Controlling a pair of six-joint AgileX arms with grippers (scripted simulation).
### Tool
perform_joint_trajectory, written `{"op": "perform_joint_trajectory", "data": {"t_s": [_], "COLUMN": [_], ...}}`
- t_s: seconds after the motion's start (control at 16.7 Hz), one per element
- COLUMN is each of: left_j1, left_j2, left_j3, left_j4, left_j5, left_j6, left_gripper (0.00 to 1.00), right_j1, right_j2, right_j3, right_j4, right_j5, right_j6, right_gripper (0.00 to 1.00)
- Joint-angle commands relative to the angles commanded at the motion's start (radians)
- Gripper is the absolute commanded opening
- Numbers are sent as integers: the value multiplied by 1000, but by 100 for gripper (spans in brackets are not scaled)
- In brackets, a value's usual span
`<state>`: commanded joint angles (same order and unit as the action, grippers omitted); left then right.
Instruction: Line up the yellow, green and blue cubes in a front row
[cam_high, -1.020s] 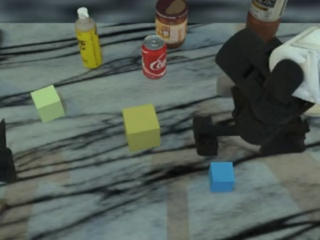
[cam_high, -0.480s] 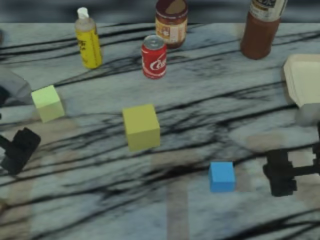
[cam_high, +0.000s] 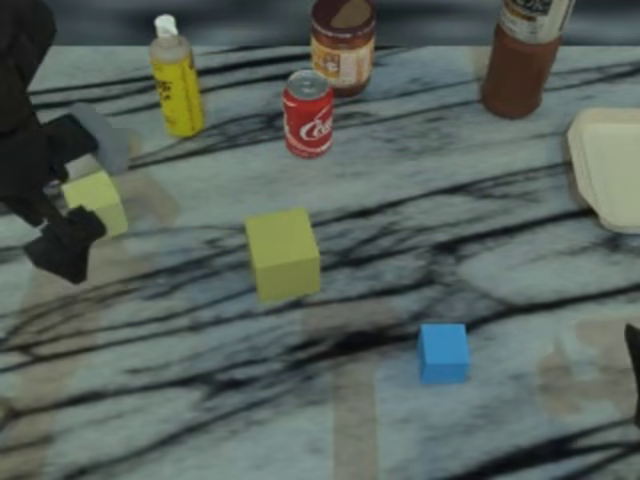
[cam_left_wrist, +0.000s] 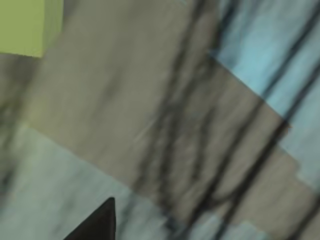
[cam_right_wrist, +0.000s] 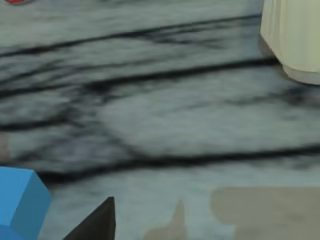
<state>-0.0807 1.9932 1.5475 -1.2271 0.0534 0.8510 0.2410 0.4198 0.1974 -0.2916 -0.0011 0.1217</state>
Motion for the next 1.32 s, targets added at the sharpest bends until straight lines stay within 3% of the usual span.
{"op": "perform_joint_trajectory", "data": {"t_s": [0.3,0.54,1.02,1.32], "left_j1": [9,18,15,18], "left_j2": [276,354,359,408], "left_j3": [370,510,503,376], "left_j4": [-71,-62,-43,139], "left_j5": [-31,-48,-48,-48], "left_j6": [128,176,177,179], "left_gripper": [100,100,100,100], "right_j1": [-157,-226,-231,-231], "right_j2": [-306,-413,-420,-420], "right_j3": [-151,-195,-197,-197], "right_j4": [192,285,292,292], "right_j5": [2,1,1,1], "right_j6": [-87,-120,-122,-122], "right_gripper": [100,100,100,100]}}
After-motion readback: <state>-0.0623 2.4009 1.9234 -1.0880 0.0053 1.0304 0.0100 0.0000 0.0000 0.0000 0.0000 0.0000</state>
